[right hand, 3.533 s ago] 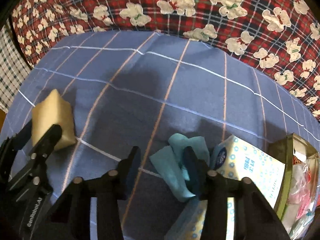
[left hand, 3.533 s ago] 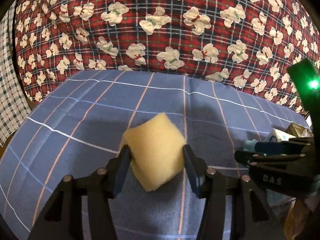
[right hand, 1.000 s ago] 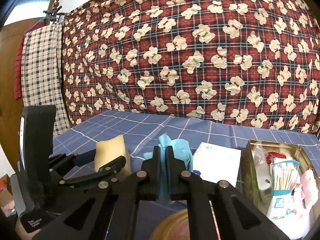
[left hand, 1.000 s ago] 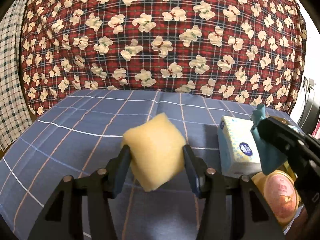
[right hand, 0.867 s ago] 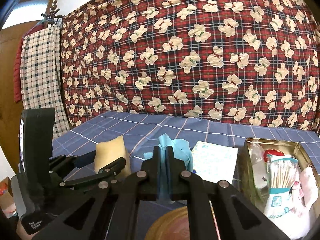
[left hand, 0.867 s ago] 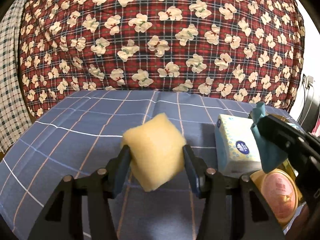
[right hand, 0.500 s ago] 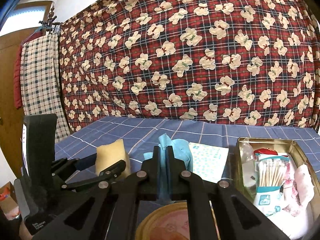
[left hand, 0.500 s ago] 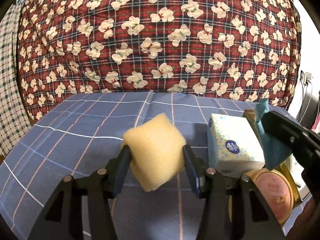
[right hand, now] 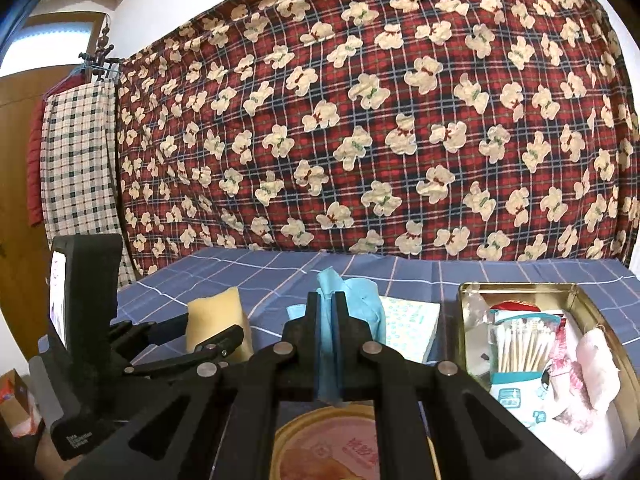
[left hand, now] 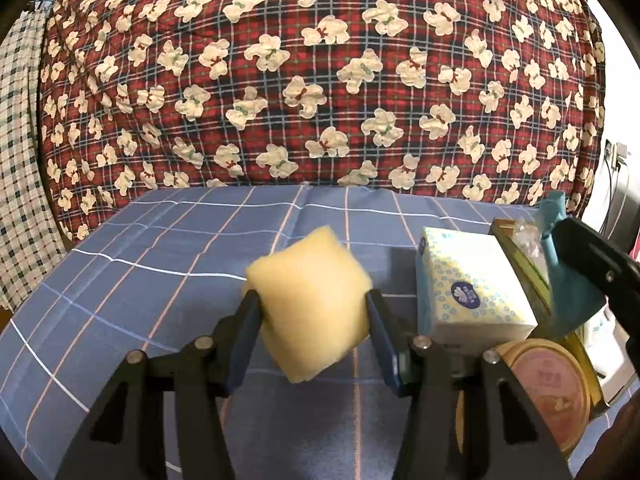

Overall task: Organize soft objects
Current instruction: 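Lift the sponge and teal cloth and carry them toward the gold tin tray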

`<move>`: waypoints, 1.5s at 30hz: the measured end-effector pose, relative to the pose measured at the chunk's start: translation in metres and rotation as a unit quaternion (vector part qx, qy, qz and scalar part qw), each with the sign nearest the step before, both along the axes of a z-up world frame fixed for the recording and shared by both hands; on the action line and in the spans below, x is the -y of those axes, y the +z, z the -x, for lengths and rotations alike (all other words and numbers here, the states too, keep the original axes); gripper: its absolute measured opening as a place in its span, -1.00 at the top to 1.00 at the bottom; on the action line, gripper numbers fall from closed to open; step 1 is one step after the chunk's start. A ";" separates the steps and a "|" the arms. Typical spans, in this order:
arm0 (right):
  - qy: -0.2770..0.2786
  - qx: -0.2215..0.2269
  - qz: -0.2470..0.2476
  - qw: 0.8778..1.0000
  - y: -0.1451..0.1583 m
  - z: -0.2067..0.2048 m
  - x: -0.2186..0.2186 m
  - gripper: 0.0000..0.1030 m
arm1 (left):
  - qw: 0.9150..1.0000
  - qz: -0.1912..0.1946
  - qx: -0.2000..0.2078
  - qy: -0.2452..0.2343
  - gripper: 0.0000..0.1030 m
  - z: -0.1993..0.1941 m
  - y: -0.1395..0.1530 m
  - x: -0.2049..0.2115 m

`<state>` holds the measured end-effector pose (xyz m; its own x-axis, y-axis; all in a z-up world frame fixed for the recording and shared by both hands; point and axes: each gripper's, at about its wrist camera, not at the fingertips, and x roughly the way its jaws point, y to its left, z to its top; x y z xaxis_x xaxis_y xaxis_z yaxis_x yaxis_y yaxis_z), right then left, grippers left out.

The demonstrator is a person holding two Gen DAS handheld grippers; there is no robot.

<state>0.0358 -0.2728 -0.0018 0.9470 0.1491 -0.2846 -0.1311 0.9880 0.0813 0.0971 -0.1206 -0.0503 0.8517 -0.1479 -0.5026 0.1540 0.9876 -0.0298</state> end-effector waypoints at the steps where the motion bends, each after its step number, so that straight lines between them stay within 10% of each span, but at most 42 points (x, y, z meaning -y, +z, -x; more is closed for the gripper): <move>1: -0.001 0.003 0.002 1.000 -0.001 0.001 0.000 0.88 | 1.000 0.000 0.002 0.001 -0.01 0.000 0.000 0.000; 45: -0.026 0.042 0.021 0.999 -0.009 0.023 0.016 0.88 | 0.997 0.025 0.065 -0.022 -0.01 0.032 0.021 0.026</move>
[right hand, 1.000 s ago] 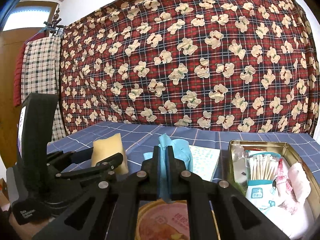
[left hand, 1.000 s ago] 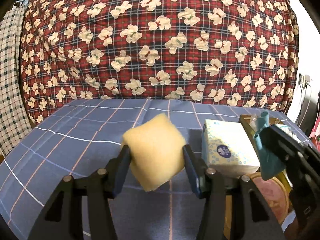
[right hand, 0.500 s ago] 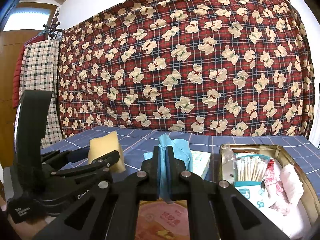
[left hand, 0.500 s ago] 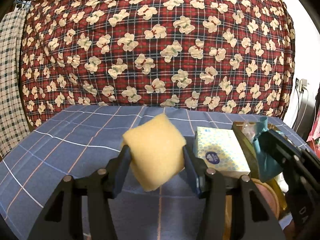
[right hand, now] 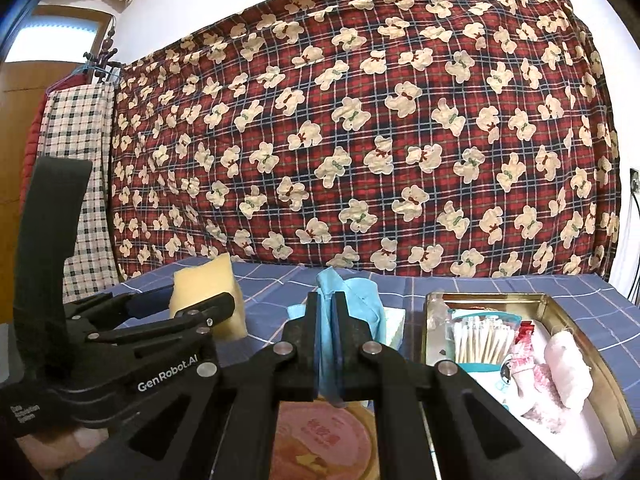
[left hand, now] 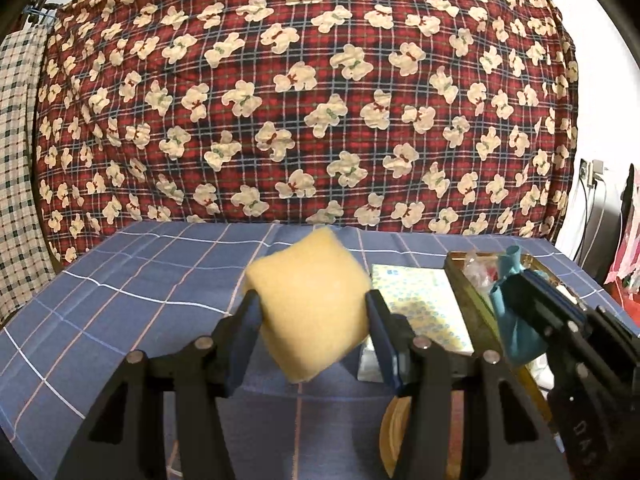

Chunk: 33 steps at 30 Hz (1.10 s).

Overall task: Organize soft objects
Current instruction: 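Lift the sponge and teal cloth and carry them toward the gold tin tray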

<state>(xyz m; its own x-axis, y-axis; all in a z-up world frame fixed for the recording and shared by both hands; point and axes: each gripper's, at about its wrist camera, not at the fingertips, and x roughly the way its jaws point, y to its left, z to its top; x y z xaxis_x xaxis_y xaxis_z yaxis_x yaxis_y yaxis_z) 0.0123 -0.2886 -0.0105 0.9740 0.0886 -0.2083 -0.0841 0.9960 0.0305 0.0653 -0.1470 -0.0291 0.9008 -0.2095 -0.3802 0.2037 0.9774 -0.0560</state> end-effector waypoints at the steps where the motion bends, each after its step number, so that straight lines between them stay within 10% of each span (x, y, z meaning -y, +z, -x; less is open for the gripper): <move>1: 0.000 0.001 0.000 1.000 0.000 0.001 0.000 0.88 | 1.000 0.000 0.002 -0.001 -0.01 0.001 0.001 0.001; 33: -0.040 0.012 -0.014 0.999 0.021 0.015 0.053 0.88 | 0.996 -0.030 -0.010 -0.081 -0.01 0.008 0.038 0.069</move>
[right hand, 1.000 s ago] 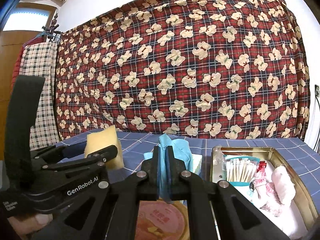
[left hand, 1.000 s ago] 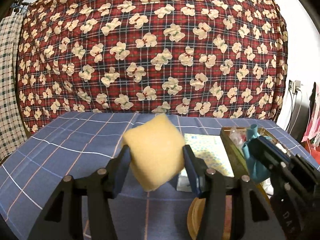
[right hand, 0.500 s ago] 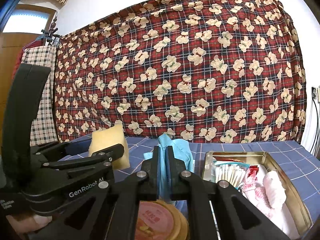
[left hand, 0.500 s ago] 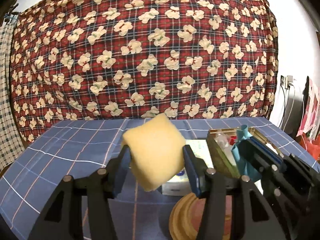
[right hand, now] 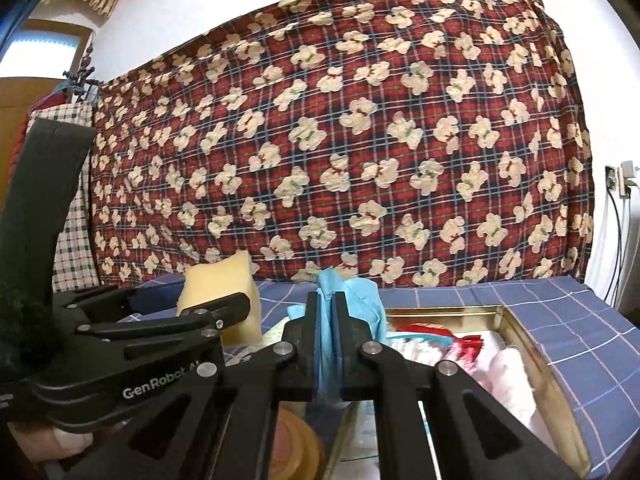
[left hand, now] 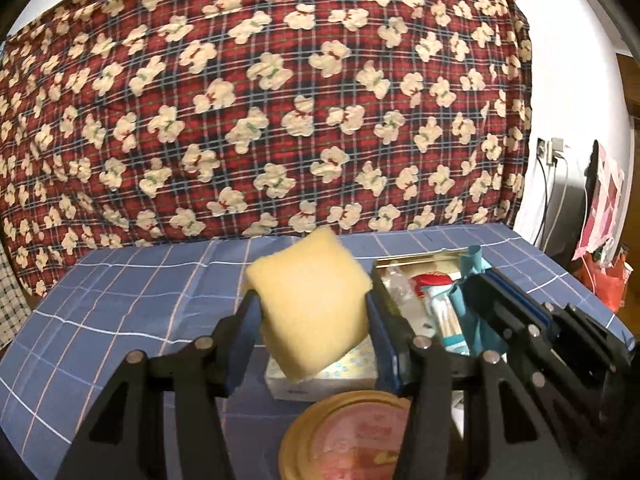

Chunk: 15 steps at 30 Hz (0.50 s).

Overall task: Organize soft objects
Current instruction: 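Lift the sponge and teal cloth and carry them toward the gold tin tray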

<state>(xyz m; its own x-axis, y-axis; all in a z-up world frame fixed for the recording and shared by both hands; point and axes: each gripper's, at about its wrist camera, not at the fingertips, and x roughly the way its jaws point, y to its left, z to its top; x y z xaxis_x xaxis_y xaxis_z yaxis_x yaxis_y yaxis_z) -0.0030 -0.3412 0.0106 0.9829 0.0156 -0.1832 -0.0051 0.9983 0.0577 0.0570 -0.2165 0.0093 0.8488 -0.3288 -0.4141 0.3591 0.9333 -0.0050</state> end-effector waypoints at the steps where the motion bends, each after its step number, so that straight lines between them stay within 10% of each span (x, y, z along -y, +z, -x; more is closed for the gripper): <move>1: -0.001 0.000 -0.001 1.000 0.001 0.000 0.002 0.88 | 1.000 -0.004 0.001 -0.002 -0.01 0.000 0.002 0.005; 15: -0.037 -0.013 -0.018 0.999 0.004 0.004 0.042 0.88 | 0.998 -0.020 -0.030 -0.047 -0.01 0.001 0.005 0.050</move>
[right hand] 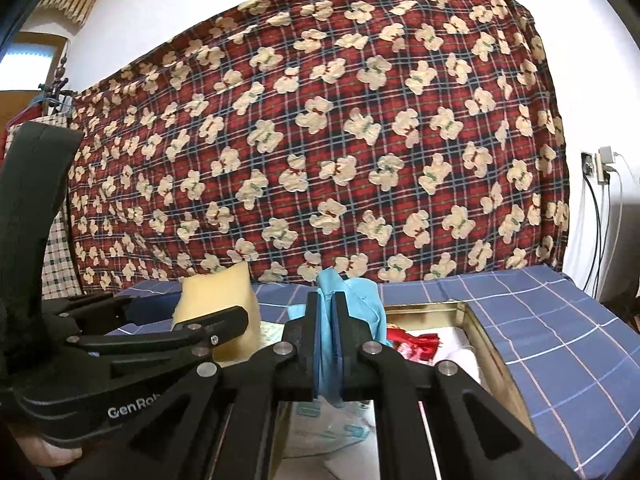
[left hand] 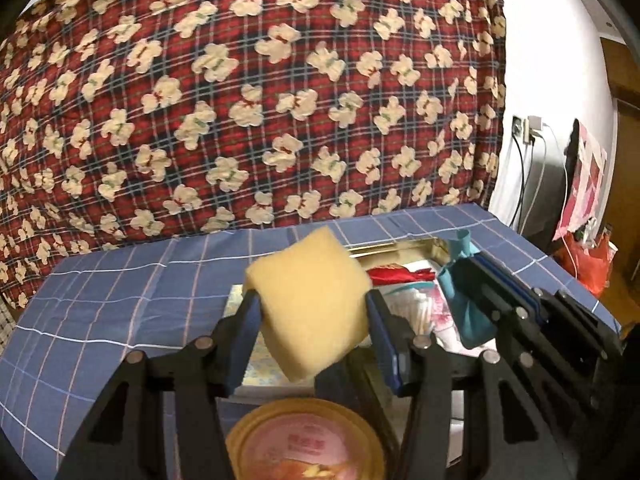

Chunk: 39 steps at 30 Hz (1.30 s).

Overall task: Organize soft objects
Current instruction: 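Lower the sponge and cloth into the tray and open both tools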

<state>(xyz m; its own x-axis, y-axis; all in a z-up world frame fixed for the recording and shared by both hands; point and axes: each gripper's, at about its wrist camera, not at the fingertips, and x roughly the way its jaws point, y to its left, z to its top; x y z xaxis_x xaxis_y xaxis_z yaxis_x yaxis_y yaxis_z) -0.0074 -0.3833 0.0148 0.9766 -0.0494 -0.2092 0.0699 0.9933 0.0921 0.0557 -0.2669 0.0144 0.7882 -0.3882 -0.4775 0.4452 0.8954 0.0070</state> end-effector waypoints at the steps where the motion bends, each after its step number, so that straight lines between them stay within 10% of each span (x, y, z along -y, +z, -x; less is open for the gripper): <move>1: -0.002 -0.001 -0.001 1.000 -0.001 0.001 0.003 0.88 | 1.000 -0.001 -0.001 -0.003 -0.01 0.001 -0.001 0.003; 31: -0.059 -0.073 -0.059 0.994 -0.024 0.004 0.080 0.86 | 0.995 -0.064 -0.034 -0.061 -0.15 0.017 -0.031 0.078; 33: -0.061 -0.072 -0.062 0.994 -0.024 0.005 0.081 0.79 | 0.995 -0.071 -0.030 -0.058 -0.26 0.018 -0.032 0.079; 37: -0.054 -0.064 -0.075 0.994 -0.023 0.014 0.085 -0.21 | 0.993 -0.083 -0.032 -0.077 -0.58 0.027 -0.035 0.080; 39: -0.052 -0.052 -0.079 0.994 -0.019 0.018 0.084 -0.34 | 0.994 -0.080 -0.022 -0.077 -0.82 0.033 -0.033 0.077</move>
